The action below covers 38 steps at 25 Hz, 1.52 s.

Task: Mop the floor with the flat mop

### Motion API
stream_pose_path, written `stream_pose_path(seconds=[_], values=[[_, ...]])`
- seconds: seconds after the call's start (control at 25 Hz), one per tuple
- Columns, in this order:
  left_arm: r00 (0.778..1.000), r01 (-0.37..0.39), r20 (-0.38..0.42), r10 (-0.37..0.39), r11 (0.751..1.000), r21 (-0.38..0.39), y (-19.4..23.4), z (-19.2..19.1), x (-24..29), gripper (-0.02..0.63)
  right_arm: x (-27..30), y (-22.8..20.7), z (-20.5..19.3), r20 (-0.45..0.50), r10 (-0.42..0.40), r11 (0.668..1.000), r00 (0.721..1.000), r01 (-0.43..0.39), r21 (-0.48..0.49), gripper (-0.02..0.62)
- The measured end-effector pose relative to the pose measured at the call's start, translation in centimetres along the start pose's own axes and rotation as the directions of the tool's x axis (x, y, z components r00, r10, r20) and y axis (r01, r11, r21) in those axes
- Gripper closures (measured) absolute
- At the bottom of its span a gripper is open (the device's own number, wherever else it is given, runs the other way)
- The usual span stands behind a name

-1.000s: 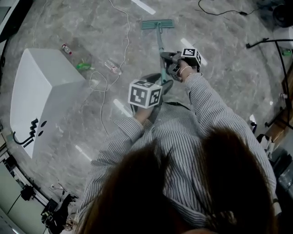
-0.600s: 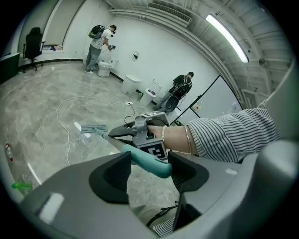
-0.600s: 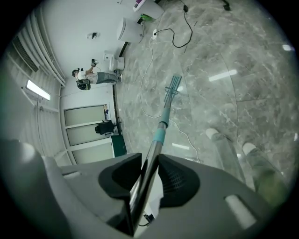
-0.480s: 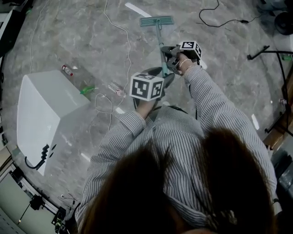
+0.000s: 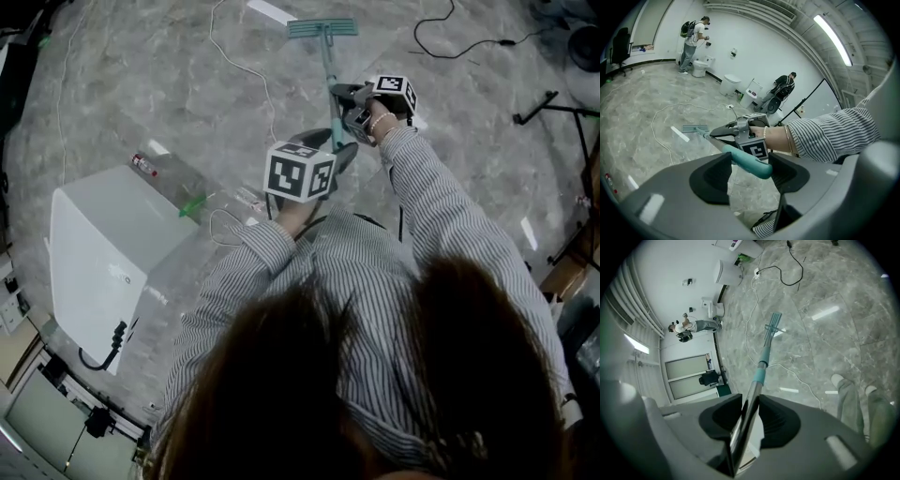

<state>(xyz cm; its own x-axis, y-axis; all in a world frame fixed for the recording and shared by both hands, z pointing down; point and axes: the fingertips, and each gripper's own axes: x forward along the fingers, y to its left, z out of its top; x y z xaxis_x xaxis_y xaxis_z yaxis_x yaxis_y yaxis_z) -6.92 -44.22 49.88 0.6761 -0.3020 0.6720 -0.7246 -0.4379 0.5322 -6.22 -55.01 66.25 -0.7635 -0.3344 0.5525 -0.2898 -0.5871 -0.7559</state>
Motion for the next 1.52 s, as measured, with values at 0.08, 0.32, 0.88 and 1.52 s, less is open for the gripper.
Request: stream_pose_path(seconds=[0.08,0.32,0.88,1.52], values=[[1.000,0.000,-0.007,0.000,1.000,0.010,0.3,0.1,0.0,0.351,0.4,-0.1,0.4,0.012,0.040,0.999,0.999,-0.041,0.035,0.482],[0.999,-0.012,-0.044,0.013,1.000,0.021,0.4,-1.9,-0.1,0.359,0.6,-1.4,-0.6,0.003,0.042,0.998,0.999,-0.042,0.046,0.491],[0.999,-0.027,0.018,0.027,0.999,-0.032,-9.0,-12.8,-1.9,0.361,-7.3,-10.5,-8.8,-0.021,0.044,0.998,0.999,-0.043,0.039,0.492],[0.998,-0.050,0.045,0.054,0.994,-0.093,-24.6,-34.0,-6.1,0.367,-19.9,-27.3,-25.0,-0.105,0.017,1.000,0.994,-0.018,-0.006,0.492]])
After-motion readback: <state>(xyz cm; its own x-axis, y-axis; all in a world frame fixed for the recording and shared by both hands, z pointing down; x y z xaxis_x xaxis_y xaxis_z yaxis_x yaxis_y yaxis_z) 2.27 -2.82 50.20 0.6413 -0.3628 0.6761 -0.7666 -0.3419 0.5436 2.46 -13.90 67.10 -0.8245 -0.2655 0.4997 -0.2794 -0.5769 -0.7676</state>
